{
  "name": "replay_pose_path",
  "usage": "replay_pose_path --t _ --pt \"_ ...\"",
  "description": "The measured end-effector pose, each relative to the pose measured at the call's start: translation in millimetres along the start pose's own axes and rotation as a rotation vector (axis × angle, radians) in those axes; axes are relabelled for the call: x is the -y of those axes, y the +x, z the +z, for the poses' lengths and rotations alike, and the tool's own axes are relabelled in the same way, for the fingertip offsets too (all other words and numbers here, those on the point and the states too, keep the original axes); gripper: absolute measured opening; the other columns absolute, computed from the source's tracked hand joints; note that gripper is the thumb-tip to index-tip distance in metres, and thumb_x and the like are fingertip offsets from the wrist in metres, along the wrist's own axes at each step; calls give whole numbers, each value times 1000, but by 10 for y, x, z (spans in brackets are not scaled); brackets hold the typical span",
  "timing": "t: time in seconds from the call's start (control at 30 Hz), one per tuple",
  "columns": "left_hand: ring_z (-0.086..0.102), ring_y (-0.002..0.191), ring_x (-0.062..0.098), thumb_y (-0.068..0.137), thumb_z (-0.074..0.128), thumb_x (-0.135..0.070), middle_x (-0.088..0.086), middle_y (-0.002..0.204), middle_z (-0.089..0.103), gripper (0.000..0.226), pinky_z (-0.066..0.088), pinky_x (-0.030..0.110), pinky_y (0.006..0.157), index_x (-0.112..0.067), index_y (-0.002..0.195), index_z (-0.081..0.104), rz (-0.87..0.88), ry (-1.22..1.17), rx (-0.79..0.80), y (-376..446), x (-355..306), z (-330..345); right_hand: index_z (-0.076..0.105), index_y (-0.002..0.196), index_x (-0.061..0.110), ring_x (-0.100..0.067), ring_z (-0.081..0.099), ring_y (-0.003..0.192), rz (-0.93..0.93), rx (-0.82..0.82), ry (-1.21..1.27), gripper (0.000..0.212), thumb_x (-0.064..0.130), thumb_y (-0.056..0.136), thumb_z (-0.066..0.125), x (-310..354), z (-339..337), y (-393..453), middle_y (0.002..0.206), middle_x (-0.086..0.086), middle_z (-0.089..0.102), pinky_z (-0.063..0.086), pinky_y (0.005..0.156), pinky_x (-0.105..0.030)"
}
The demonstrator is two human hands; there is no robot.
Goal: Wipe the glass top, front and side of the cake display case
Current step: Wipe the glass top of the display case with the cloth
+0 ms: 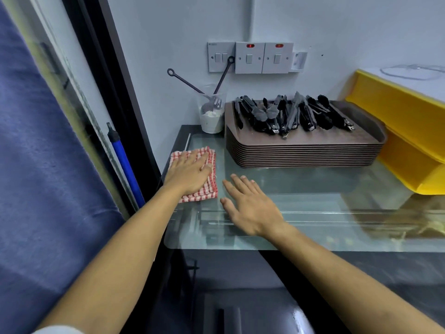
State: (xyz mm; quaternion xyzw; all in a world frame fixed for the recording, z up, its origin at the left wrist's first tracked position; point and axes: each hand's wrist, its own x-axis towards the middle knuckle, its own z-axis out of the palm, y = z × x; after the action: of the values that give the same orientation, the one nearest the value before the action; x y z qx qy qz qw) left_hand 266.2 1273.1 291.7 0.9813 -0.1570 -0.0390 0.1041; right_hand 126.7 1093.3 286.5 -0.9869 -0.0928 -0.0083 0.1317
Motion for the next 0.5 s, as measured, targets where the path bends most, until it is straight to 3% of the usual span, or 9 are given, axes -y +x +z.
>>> replay_pose_path --t 0.5 --pt "-6 161 28 109 15 -55 -1 175 -3 62 -3 47 129 -36 167 5 -42 -21 0 875 261 -131 10 167 28 -13 -12 159 2 3 5 64 53 109 23 -56 11 61 174 2 -3 -10 128 -30"
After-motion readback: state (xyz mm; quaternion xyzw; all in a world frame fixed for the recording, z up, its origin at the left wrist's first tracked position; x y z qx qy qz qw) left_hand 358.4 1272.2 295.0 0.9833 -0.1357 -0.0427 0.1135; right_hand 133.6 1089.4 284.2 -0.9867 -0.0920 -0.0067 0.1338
